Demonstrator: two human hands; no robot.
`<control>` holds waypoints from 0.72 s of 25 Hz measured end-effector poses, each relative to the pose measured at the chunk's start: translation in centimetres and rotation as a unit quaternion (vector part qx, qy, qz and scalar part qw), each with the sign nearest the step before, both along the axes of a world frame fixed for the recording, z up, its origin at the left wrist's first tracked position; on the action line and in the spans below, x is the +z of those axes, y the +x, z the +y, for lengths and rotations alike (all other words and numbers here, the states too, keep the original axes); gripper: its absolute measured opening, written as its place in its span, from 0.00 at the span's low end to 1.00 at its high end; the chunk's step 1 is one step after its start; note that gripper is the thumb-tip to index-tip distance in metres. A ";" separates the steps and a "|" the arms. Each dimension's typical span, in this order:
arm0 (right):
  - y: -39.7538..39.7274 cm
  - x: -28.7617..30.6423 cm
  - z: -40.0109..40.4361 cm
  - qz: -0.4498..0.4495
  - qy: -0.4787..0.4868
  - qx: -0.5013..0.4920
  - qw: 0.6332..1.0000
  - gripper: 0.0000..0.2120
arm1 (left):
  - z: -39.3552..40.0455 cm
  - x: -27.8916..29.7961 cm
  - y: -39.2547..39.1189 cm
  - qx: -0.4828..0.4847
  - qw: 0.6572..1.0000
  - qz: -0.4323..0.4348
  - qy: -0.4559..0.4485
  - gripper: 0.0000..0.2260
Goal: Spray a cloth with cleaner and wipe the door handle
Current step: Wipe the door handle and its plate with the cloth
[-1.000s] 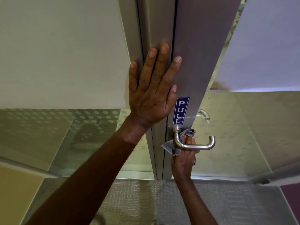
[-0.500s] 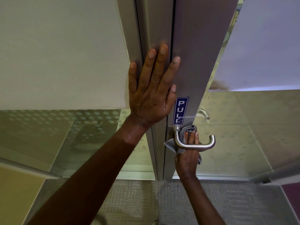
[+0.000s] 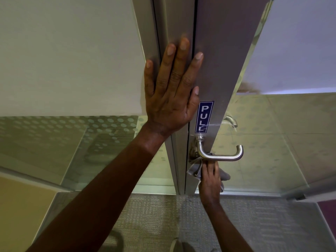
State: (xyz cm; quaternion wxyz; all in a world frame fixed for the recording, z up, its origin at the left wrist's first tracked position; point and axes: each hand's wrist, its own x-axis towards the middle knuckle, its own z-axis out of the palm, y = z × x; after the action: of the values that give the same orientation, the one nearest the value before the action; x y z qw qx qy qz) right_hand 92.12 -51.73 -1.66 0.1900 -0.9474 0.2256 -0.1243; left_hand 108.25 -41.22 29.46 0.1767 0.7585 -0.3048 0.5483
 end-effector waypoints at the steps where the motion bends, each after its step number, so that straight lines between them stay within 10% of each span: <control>1: 0.2 -0.1 1.0 0.019 0.027 -0.017 0.999 0.43 | 0.0 0.0 0.0 0.001 1.000 -0.002 0.000 0.24; 6: 2.9 1.3 6.4 -0.086 0.395 -0.144 0.903 0.48 | 0.0 0.0 0.1 -0.002 1.000 -0.005 -0.001 0.24; 9: 5.4 3.6 6.8 -0.081 0.601 -0.226 0.762 0.21 | -0.1 -0.1 0.2 -0.006 1.000 -0.006 -0.001 0.24; 18: 4.9 7.0 4.3 -0.042 0.690 -0.204 0.693 0.13 | -0.2 -0.2 0.4 -0.009 1.000 -0.007 -0.008 0.24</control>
State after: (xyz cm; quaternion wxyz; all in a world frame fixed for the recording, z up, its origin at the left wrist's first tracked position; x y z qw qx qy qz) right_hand 96.99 -47.48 5.31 0.7693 -0.4746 0.4276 -0.0095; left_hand 108.65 -41.39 29.28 0.1855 0.7506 -0.3084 0.5541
